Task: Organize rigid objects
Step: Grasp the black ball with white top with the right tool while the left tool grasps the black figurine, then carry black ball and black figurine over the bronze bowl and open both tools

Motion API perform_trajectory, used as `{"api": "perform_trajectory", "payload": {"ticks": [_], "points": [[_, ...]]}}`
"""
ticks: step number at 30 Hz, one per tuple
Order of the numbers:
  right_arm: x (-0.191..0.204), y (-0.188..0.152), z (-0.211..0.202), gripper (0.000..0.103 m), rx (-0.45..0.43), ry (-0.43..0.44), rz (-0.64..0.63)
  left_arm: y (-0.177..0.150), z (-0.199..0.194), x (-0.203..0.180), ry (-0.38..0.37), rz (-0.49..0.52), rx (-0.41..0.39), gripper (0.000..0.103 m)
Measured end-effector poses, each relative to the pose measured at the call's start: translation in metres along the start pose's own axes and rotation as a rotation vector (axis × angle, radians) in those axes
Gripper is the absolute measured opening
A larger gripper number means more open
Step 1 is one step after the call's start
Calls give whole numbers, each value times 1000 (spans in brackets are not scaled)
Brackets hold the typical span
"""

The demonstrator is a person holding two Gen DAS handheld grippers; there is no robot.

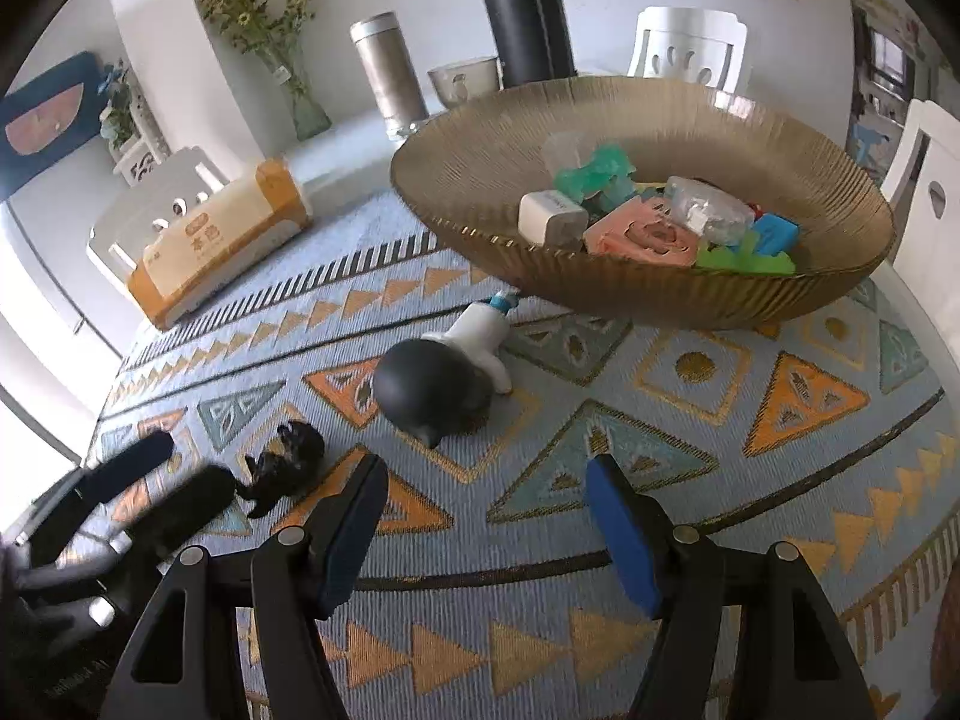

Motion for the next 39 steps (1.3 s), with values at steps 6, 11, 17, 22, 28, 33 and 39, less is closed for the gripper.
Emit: {"api": "perform_trajectory", "payload": {"ticks": [6,11,17,22,28,33,39], "points": [[12,23,6,67,23,74,60,-8,19,-13,-55,33,64,69],[22,37,22,58,22,27,55,-11,27,-18,-59,45,91,64],[20,27,28,47,12,4,22,-13,24,-24,-64,63,83,33],[18,11,11,47,33,88,44,-16,12,-30,-92,83,57,26],[27,-30,-32,47,61,189,-90,-30,-12,-23,-107,37,73,26],[40,-66,-42,47,113,201,-261,-54,-33,-8,-15,2,94,26],[28,-74,-45,63,111,319,-117,-68,-34,22,31,-125,52,27]]}}
Point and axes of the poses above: each gripper's, at about its wrist camera, not at the fingertips, and z roughly the way its jaws point, x to its left, y to its top, the point moved 10 cm from there along z, roughly the way its jaws point, and after that the axes turned 4 degrees about y, right-handed, at the moved point
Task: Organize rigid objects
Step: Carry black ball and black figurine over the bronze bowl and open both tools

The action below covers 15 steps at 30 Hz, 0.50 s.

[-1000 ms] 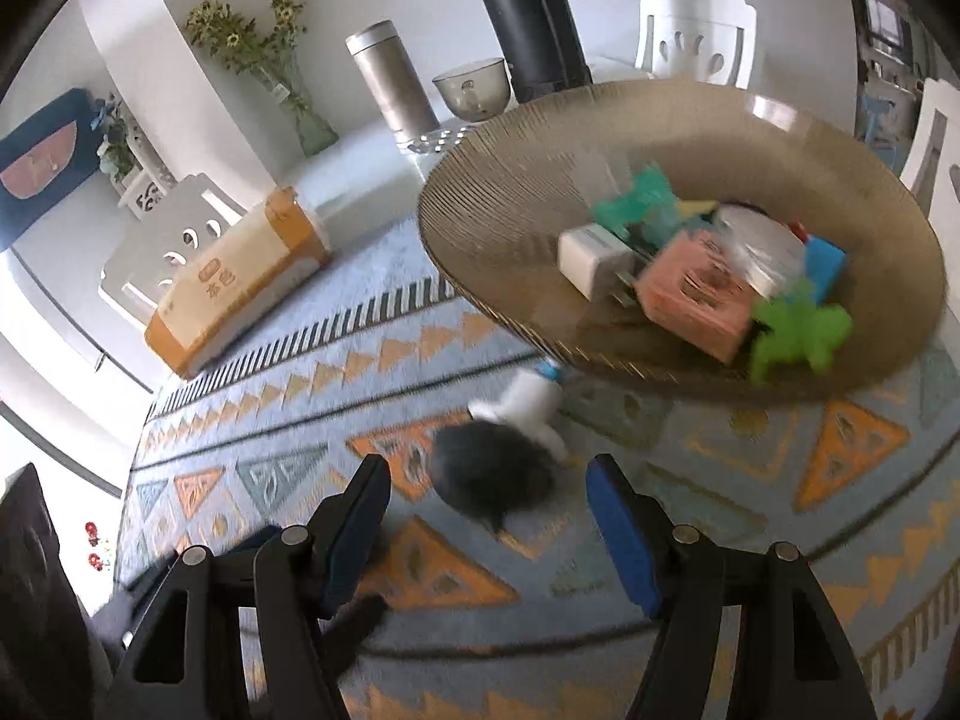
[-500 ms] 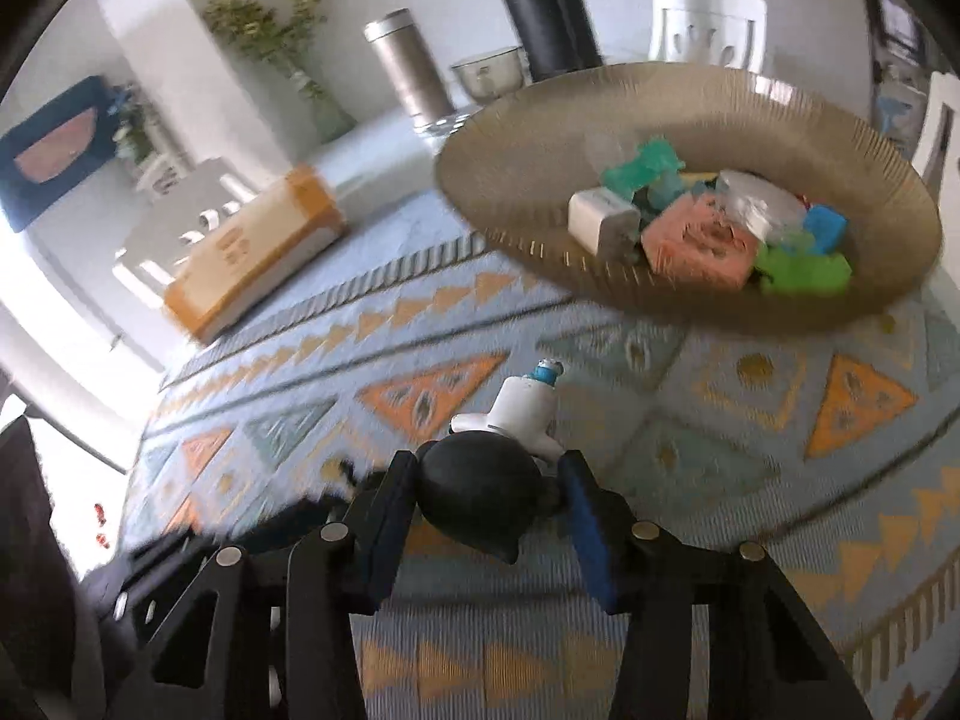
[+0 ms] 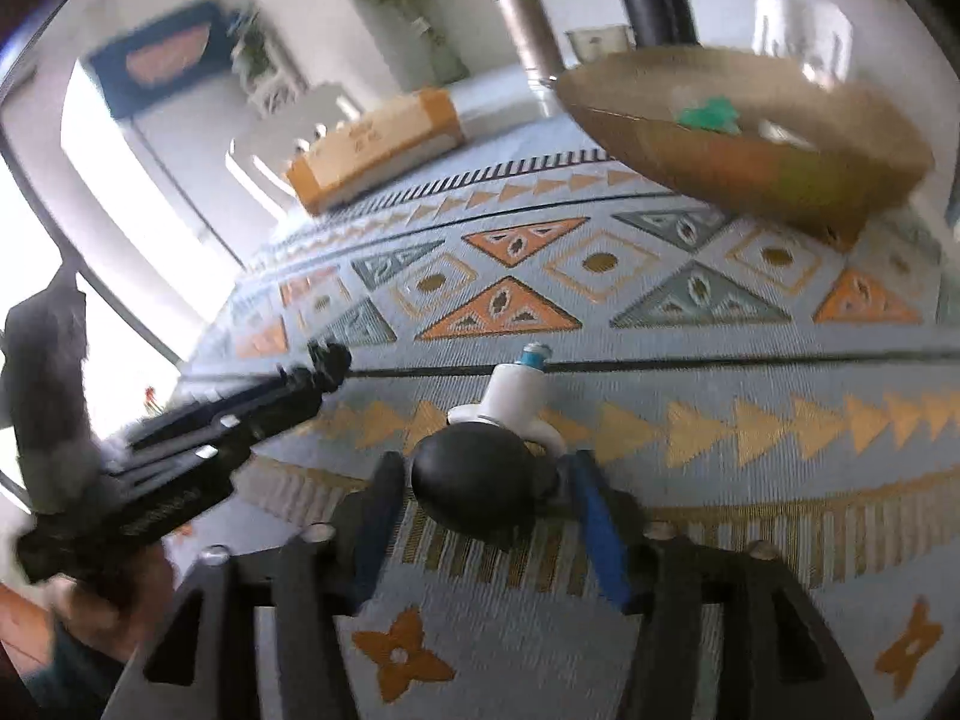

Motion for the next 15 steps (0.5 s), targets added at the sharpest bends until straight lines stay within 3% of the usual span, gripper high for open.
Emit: {"api": "perform_trajectory", "payload": {"ticks": [1,2,6,8,15], "points": [[-4,0,-3,66,-14,17,28,-1,3,0,-3,0,18,31],[-4,0,-4,66,-22,31,48,0,2,-1,-12,3,10,41],[-8,-2,-11,72,-38,106,167,-3,3,-10,-1,60,11,45],[-6,-3,-13,82,-64,150,250,-4,2,-14,-1,72,11,57],[4,5,2,82,-54,-112,147,-2,8,-7,81,84,13,60]]}}
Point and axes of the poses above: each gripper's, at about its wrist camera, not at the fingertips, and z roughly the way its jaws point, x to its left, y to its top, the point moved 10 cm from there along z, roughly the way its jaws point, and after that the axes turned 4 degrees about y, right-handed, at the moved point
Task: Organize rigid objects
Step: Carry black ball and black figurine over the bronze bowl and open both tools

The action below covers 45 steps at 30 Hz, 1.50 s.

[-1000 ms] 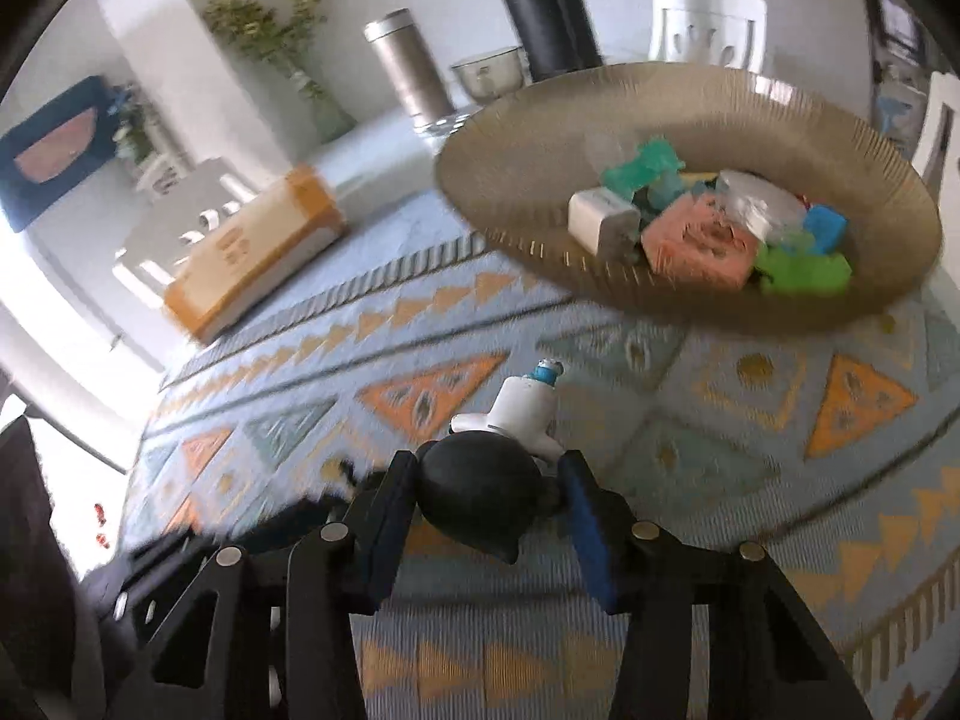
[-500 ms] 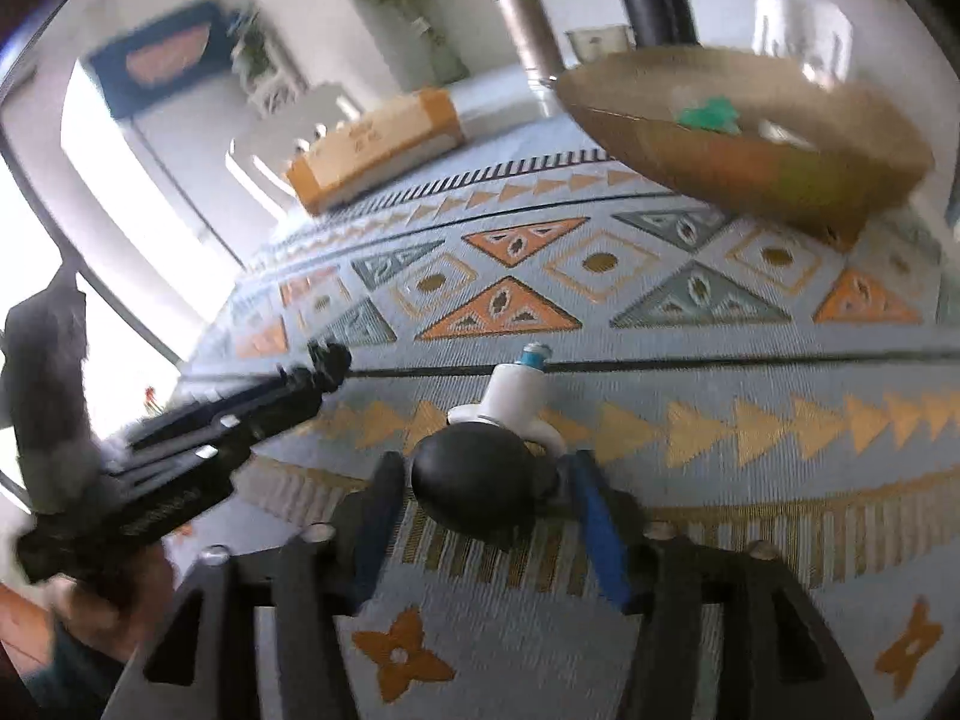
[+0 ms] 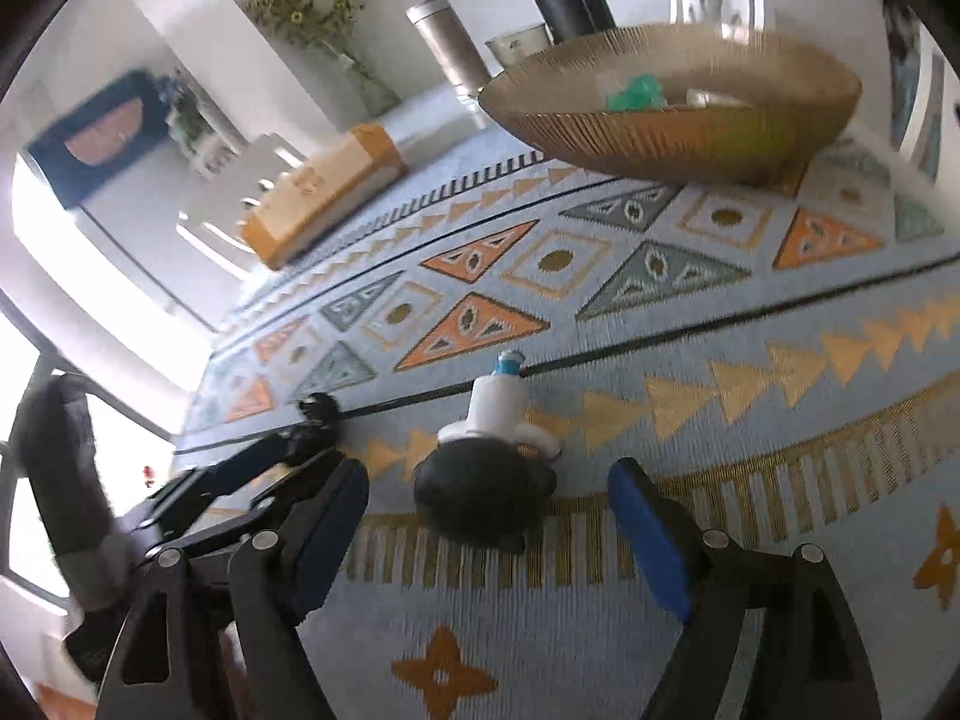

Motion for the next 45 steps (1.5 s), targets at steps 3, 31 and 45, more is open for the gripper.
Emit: {"api": "perform_trajectory", "payload": {"ticks": [3,31,45], "points": [[-3,2,5,76,-35,-107,-35,0,1,0,22,11,1,60],[-19,28,-67,39,-264,-162,-48,21,-23,5,-72,-95,-81,31],[-68,159,-186,39,-532,-229,60,178,-75,-94,-162,56,-312,31]]}}
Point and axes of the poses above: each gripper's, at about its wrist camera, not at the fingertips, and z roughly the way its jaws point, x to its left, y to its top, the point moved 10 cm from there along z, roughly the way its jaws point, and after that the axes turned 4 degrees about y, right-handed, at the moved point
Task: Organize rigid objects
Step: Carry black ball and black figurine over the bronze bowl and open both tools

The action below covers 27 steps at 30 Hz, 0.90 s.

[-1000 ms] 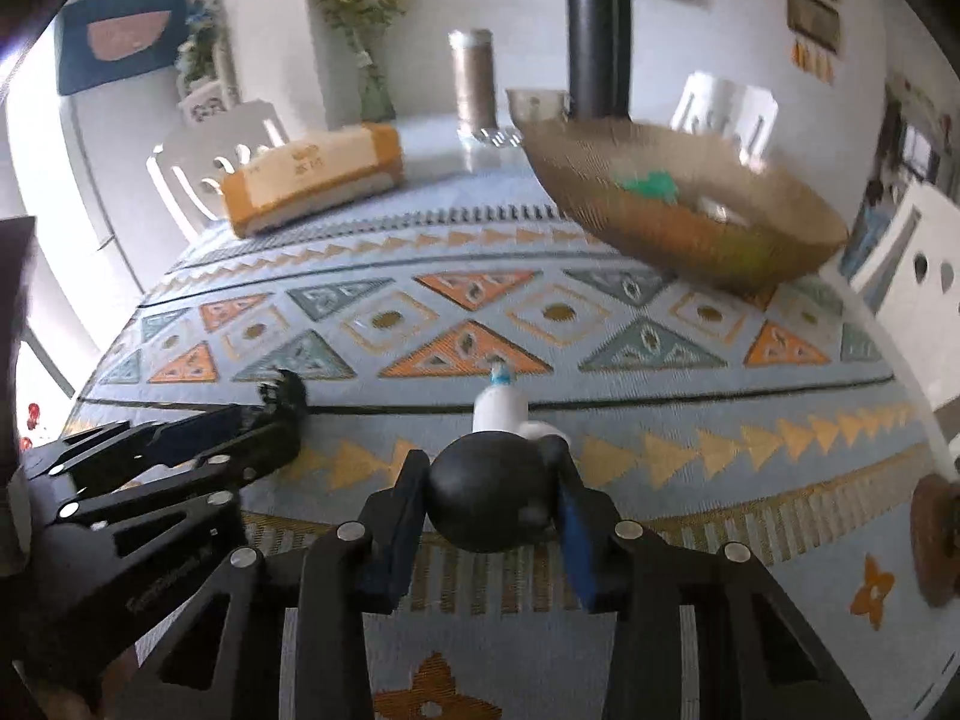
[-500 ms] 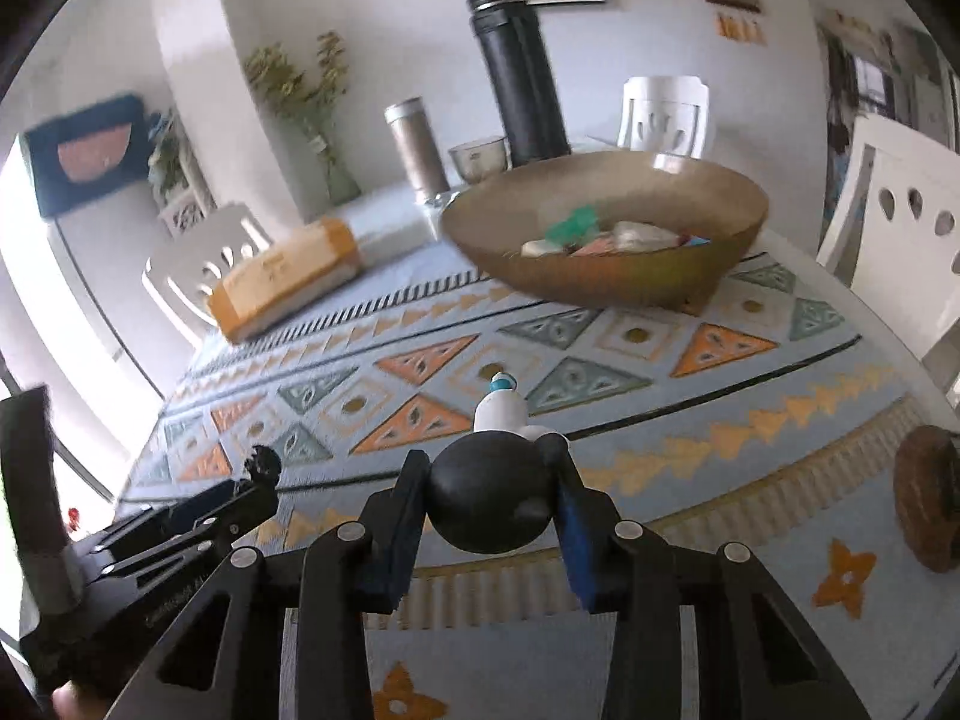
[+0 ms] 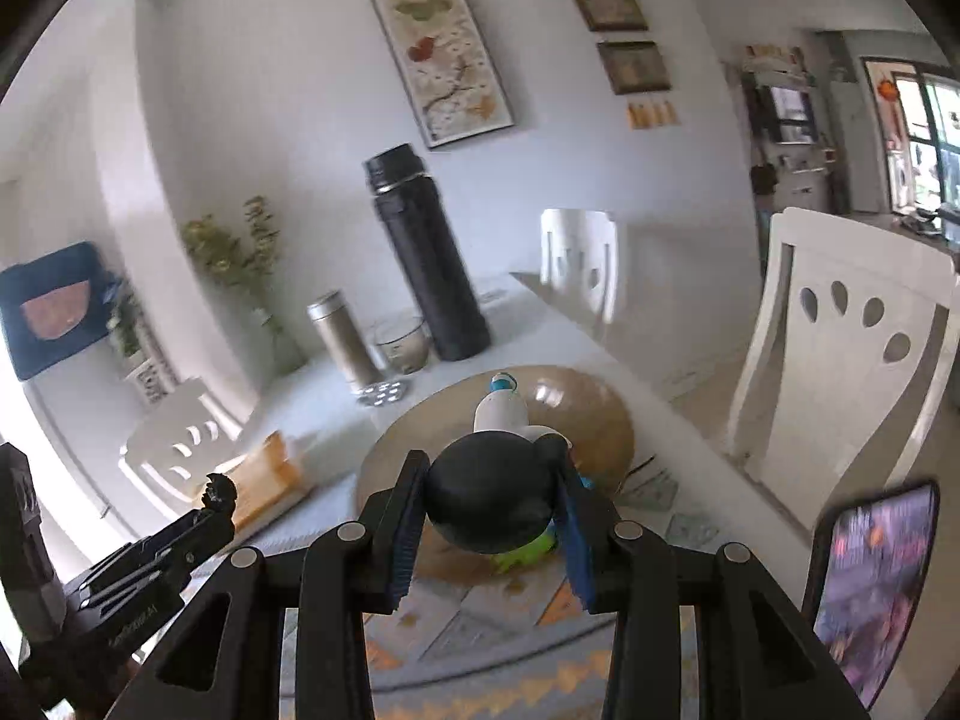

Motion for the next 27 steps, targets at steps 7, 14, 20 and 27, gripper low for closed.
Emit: {"api": "perform_trajectory", "payload": {"ticks": [7,14,20,27], "points": [[-41,-8,66,39,132,-63,67,-20,72,-29,-32,12,121,31],[-69,-28,116,39,265,-126,101,-41,99,-29,-17,26,186,31],[-55,-10,90,44,179,-136,20,-26,74,-17,-27,-12,146,45],[14,-9,35,60,142,-30,-52,-13,-24,20,32,-43,19,45]]}}
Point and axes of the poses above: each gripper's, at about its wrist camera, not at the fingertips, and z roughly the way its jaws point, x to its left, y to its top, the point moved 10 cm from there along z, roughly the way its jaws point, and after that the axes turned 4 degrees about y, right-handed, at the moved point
